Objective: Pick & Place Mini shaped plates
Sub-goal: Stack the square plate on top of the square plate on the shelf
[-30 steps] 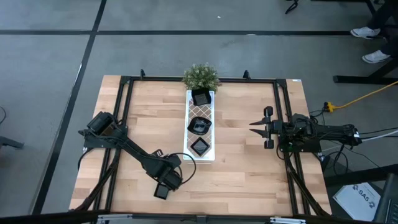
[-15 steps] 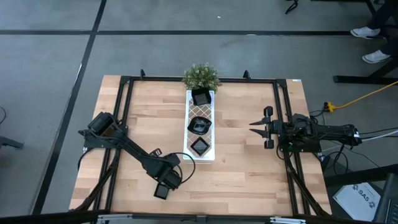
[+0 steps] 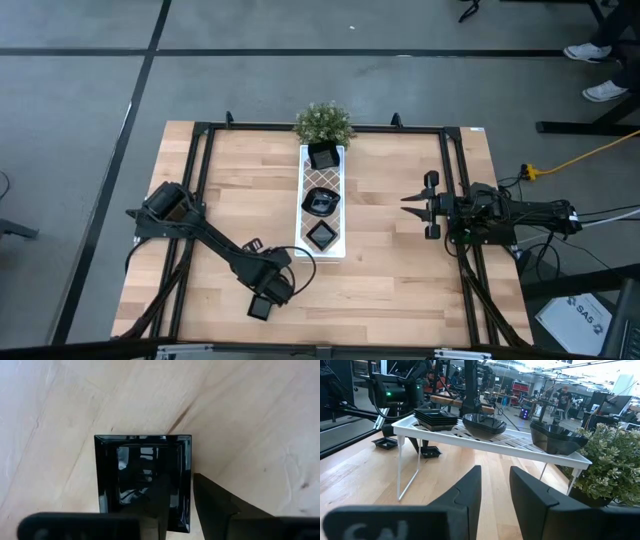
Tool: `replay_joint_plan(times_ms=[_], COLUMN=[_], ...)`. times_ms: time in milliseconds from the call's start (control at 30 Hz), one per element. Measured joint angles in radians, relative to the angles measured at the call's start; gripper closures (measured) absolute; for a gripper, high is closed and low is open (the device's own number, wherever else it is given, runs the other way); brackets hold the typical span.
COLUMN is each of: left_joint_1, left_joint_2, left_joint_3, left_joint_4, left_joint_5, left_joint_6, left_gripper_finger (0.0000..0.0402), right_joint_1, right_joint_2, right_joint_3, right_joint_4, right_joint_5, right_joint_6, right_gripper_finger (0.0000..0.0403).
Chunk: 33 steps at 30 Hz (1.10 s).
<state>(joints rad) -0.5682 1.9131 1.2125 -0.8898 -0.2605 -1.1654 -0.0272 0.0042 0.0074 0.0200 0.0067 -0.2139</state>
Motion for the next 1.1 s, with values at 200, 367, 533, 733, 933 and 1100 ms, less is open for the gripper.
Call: replay_joint_plan(times_ms=[200,367,533,733,933,1100], left_joint_1=[-0.001,-0.001,-0.003,-0.012,-0.048,-0.087], left_joint_2=[0.0,-0.001,-0.001,-0.001,-0.044,-0.107], left_joint_3=[0.008,0.008,0.008,0.019,0.037,0.037], left_joint_4=[-0.001,-0.005,-0.004,-0.01,-0.009,-0.01], left_joint_5=[-0.007,-0.016,-0.038,-0.043,-0.147,-0.243], left_joint_6=[0.0,0.001,0.001,0.022,0.044,0.014], left_gripper_finger=[0.0362,0.0395,0.0397,0.0398,0.0399,0.04], right_joint_1=[0.0,0.0,0.0,0.0,0.0,0.0], right_joint_2=[0.0,0.0,0.0,0.0,0.0,0.0], right_joint_3=[0.0,0.0,0.0,0.0,0.0,0.0], right_joint_4=[0.0,0.0,0.0,0.0,0.0,0.0], right_joint_5=[0.0,0.0,0.0,0.0,0.0,0.0], right_joint_6=[0.0,0.0,0.0,0.0,0.0,0.0], right_gripper_finger=[0.0301,0.0301,0.0301,0.0301,0.0301,0.0301])
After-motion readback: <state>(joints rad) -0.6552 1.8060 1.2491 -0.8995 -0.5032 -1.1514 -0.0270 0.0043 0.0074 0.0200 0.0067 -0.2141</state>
